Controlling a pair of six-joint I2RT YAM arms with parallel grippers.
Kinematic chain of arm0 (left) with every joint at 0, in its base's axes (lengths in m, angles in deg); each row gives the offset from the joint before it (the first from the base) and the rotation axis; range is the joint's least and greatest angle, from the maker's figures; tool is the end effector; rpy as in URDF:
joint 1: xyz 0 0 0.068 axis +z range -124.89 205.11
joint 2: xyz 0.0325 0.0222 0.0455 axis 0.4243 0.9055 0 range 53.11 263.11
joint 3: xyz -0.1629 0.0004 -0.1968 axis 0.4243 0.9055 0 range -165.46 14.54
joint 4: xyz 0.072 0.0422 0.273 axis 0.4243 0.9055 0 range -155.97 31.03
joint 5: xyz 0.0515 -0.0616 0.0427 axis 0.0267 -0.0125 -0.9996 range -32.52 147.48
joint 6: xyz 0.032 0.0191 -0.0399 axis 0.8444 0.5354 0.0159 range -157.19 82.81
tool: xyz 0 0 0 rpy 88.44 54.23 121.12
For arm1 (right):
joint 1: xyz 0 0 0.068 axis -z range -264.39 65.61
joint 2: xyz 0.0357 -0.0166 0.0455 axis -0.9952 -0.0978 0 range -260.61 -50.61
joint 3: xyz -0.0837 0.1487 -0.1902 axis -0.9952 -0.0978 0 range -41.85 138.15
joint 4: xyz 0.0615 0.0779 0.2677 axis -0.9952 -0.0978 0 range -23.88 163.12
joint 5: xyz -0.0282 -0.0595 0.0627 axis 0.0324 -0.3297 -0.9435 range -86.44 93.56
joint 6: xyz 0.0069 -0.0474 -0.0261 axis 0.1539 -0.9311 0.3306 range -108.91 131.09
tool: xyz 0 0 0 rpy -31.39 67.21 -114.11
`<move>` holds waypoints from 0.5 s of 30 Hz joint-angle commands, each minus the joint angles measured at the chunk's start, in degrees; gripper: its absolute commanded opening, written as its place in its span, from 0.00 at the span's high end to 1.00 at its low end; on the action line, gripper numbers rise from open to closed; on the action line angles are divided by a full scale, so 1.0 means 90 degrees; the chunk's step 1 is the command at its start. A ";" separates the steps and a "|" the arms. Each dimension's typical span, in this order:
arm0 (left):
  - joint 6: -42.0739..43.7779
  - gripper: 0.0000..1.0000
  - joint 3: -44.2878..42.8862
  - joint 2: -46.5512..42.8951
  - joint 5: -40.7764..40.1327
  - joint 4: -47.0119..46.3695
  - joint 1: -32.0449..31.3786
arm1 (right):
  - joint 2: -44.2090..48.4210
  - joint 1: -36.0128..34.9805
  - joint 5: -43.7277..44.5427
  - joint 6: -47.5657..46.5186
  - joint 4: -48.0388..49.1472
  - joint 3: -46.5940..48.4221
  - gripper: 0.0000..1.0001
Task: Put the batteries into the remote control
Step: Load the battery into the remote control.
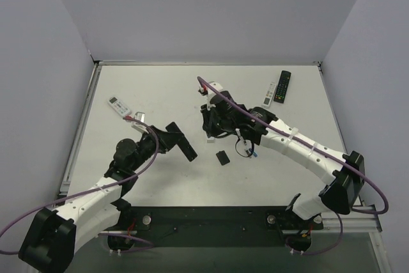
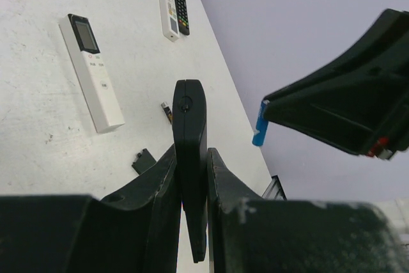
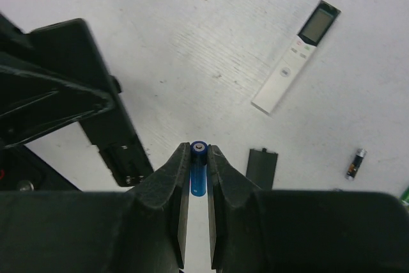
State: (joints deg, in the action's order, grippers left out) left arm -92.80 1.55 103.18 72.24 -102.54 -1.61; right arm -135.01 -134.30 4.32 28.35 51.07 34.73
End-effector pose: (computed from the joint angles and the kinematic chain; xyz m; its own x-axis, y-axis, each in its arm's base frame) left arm 0.1954 -0.1088 0.1861 -0.5511 -0.6160 -0.5629 0.3676 0.4264 -0.8265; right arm 0.2374 0.2813 0.3259 -0.5309 -0.1702 -0.8302 -0.6284 0.7363 0.2510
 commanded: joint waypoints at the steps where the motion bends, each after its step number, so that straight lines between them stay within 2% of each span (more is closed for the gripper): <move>1: -0.0461 1.00 -0.0451 0.0287 0.0107 -0.1296 0.0049 | 0.0451 -0.0440 -0.0035 0.0153 0.0973 -0.0197 1.00; 5: -0.0705 1.00 -0.0509 0.0472 0.0127 -0.1570 0.0059 | 0.0686 -0.0665 -0.0357 0.0163 0.1598 -0.0432 1.00; 15: -0.0959 1.00 -0.0704 0.0560 0.0322 -0.1844 0.0059 | 0.0618 -0.1056 -0.0396 -0.0023 0.1863 -0.0608 1.00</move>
State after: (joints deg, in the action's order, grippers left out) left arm -100.06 -1.60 108.36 73.29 -113.62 -1.41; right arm -130.47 -142.85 1.08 28.94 64.67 29.68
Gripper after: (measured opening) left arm 0.256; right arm 0.091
